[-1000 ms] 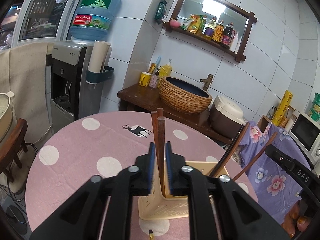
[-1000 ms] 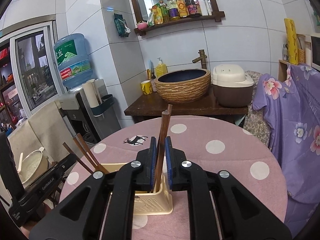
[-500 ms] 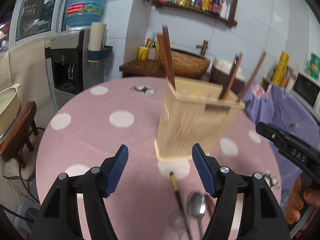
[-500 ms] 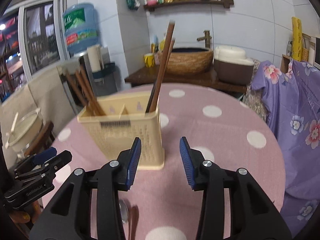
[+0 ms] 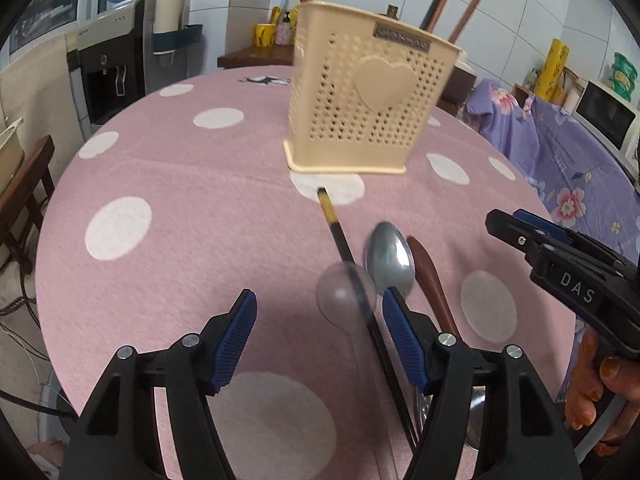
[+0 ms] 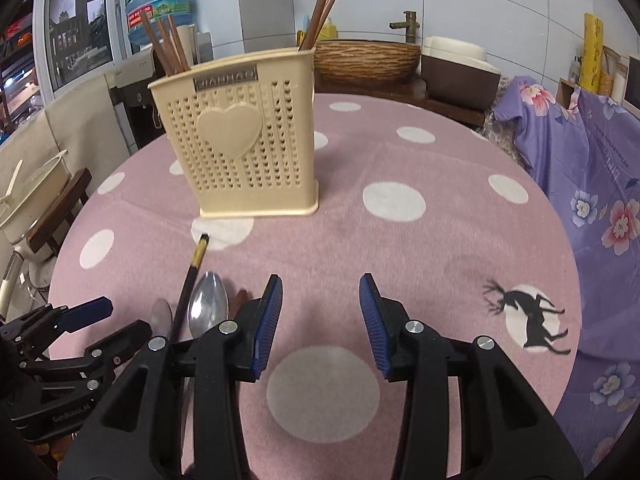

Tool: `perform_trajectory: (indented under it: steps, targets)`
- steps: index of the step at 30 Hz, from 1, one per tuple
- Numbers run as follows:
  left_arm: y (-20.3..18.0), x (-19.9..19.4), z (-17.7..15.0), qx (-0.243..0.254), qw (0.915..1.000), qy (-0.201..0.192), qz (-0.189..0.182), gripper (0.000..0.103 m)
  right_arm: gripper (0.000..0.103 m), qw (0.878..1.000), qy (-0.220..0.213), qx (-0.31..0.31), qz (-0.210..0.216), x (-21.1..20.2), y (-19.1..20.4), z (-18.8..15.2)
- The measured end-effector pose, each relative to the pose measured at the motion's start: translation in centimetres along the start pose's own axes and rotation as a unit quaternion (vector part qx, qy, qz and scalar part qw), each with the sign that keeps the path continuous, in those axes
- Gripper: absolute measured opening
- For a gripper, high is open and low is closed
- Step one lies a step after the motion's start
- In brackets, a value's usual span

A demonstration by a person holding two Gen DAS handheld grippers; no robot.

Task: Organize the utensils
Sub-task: 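Move both tools down toward the spoons beside the holder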

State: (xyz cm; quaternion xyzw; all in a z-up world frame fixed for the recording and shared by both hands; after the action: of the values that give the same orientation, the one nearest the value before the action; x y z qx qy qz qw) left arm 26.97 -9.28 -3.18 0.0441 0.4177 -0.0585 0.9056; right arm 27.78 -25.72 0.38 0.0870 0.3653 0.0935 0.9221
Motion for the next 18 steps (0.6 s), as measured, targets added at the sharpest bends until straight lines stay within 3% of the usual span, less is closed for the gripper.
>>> perform_trajectory:
  steps: [18]
  targets:
    - [-1.5, 1.5, 0.0, 0.01, 0.9999, 0.007, -0.004, 0.046, 0.041, 1.0, 0.003, 0.015, 0.012, -0.7, -0.2, -1.5]
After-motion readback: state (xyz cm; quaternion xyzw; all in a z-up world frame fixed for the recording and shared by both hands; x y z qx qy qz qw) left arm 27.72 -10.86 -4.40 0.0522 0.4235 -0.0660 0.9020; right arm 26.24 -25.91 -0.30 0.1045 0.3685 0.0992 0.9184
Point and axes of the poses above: each gripper's, at about its wrist camera, not at the fingertips, and x roughly the way its jaws point, y to its left, z to its top, the point moved 5 cm from there along x, roughly the way its jaws point, and after that the axes turned 14 degrees about z, right-handed, at the moved point
